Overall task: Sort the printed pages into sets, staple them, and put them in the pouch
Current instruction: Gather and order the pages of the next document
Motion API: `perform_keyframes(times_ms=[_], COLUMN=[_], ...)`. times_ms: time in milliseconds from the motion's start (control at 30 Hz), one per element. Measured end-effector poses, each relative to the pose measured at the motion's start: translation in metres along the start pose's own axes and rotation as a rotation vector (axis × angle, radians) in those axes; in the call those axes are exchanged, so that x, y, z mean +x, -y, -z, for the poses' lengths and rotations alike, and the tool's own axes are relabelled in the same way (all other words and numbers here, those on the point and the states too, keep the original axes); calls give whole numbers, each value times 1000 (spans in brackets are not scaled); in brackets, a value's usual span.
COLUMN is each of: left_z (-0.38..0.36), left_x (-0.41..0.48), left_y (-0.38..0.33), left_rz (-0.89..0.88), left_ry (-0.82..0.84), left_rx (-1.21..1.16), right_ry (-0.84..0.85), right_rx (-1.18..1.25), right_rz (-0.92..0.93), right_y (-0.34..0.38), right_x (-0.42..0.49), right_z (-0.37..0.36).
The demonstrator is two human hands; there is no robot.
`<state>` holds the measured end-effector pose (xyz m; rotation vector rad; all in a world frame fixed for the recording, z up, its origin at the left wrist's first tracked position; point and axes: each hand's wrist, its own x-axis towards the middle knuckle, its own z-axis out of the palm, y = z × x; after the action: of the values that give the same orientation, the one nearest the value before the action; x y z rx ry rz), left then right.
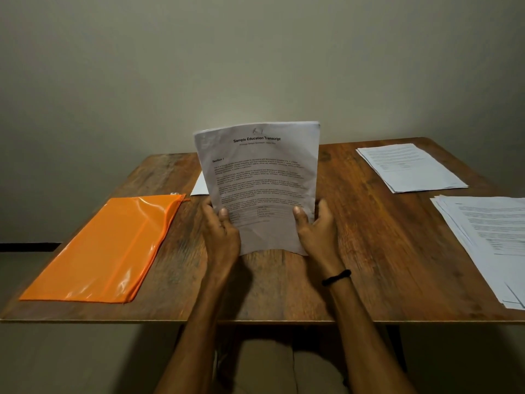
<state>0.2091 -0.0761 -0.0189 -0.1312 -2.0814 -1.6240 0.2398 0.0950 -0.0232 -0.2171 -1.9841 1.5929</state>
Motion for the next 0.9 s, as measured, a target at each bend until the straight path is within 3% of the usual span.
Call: perform_keyframes(times_ms=[367, 900], left_z=[-2, 5], left_x=[4, -2], left_y=[2, 5], left_rz=[1, 1], left_ry=[-2, -13], left_rx=[41, 26], right_ry=[203, 139], right_rx=[-246, -327], right_rz=[9, 60], right_y=[11, 11], right_x=[27, 16], right_z=[18, 15])
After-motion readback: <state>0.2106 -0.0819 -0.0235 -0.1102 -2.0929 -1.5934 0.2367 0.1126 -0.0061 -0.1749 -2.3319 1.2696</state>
